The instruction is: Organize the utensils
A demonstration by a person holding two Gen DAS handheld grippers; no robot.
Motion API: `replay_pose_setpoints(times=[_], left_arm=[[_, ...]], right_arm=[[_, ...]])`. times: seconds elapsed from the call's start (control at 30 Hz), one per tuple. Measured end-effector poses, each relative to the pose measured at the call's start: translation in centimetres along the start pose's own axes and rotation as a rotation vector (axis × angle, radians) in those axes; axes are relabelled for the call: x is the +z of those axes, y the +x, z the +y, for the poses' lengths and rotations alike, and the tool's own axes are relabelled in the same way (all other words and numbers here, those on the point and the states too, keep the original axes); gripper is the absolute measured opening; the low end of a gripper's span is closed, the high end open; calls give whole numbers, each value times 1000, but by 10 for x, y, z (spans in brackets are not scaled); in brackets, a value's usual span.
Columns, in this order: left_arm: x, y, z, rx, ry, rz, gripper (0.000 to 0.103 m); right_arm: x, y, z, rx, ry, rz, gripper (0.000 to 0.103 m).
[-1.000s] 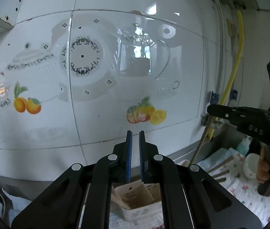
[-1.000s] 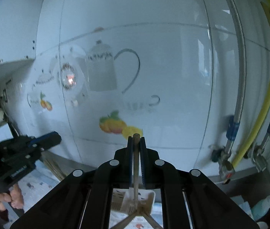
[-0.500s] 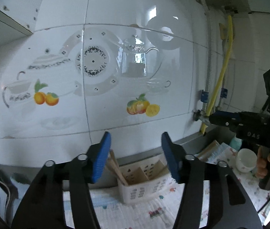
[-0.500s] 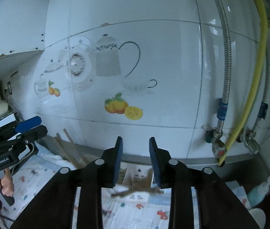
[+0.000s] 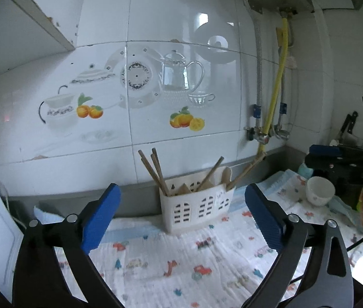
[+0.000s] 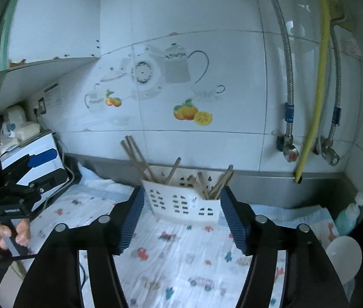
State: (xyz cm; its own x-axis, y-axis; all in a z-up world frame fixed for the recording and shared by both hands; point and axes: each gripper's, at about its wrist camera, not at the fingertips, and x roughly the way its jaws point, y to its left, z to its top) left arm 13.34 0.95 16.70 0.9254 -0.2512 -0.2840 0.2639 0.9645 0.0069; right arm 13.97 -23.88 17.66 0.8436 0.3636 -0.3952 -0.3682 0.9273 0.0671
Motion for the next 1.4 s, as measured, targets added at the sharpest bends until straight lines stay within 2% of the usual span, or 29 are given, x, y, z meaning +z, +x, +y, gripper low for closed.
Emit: replay_pose_setpoints(times=[0.2, 0.33, 0.53, 0.63, 0.77, 1.07, 1.4], left_arm=[[1, -36, -3, 26, 23, -15, 98], [5, -64, -4, 11, 10, -34, 98], [0, -93, -11, -1, 25, -37, 98], [-10, -102, -15, -11, 33, -29, 98], [-32, -106, -20, -34, 20, -4, 98], [-85, -96, -28, -17, 3, 70, 98], [-125, -77, -14, 2, -90, 157, 98]], right_arm=[[-1, -53, 9, 6, -30, -43, 72], [-1, -90, 18, 16, -58, -82, 77], [-12, -127, 32, 16, -97, -107, 78], [-22, -137, 35, 19, -101, -101, 83], [-45, -130, 43, 10, -101, -60, 85], [-114, -90, 56, -11, -31, 52, 91], [-149, -61, 57, -80, -2, 123, 93]])
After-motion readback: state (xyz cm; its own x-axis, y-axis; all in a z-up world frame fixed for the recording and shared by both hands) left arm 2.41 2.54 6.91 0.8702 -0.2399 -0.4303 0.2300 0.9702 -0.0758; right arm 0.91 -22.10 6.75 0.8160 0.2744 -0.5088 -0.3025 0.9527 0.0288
